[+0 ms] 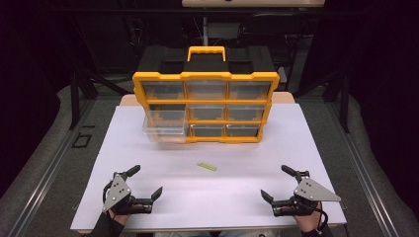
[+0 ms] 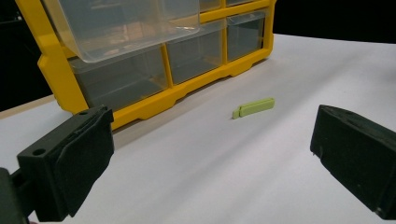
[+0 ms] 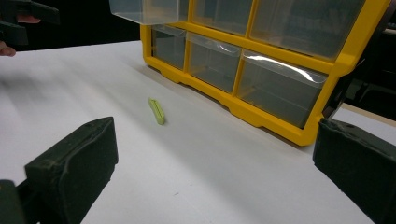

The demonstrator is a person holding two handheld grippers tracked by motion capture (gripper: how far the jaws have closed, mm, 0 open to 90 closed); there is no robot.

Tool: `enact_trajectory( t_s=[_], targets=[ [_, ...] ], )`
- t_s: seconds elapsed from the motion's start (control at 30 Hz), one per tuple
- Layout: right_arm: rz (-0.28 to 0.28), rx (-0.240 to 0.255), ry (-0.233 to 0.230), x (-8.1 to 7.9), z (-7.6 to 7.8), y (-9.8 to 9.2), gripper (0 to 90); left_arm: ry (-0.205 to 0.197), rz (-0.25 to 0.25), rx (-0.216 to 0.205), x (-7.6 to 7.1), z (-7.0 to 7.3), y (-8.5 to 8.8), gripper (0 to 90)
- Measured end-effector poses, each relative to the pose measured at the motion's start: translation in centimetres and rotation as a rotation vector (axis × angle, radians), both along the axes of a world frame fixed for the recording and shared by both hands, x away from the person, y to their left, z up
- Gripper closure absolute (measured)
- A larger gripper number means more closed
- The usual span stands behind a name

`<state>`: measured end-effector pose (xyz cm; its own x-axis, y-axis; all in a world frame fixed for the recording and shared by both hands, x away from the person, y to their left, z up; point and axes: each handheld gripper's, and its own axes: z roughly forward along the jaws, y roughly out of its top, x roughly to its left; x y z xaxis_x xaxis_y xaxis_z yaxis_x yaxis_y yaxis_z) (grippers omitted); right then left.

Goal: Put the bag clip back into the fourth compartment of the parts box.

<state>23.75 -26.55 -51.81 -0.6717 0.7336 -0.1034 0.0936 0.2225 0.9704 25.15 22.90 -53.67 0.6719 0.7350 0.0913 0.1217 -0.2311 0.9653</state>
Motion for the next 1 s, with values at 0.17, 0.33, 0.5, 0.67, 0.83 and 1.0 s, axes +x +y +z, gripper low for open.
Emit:
enact_trajectory(
  t_s=[0.17, 0.33, 0.5, 0.67, 0.83, 1.0],
  targets=[
    [0.003, -0.011, 0.006, 0.4, 0.0, 0.2, 0.0, 0.006, 0.007, -0.003, 0.2, 0.0, 0.1, 0.0],
    [0.019, -0.03, 0.028, 1.0, -0.1, 0.7, 0.0, 0.012, 0.02, 0.0, 0.2, 0.0, 0.2, 0.0],
    [0.033, -0.037, 0.052, 1.3, -0.1, 1.1, 0.0, 0.015, 0.021, 0.001, 0.4, 0.0, 0.3, 0.0],
    [0.033, -0.052, 0.08, 1.8, 0.0, 1.6, 0.0, 0.027, 0.025, 0.011, 0.6, -0.1, 0.3, 0.0],
    [0.042, -0.067, 0.092, 2.3, 0.1, 2.1, 0.0, 0.027, 0.028, 0.005, 0.5, 0.0, 0.3, 0.0],
    [0.049, -0.082, 0.111, 2.7, 0.0, 2.4, 0.0, 0.029, 0.029, 0.015, 0.8, 0.0, 0.2, 0.0]
  ],
)
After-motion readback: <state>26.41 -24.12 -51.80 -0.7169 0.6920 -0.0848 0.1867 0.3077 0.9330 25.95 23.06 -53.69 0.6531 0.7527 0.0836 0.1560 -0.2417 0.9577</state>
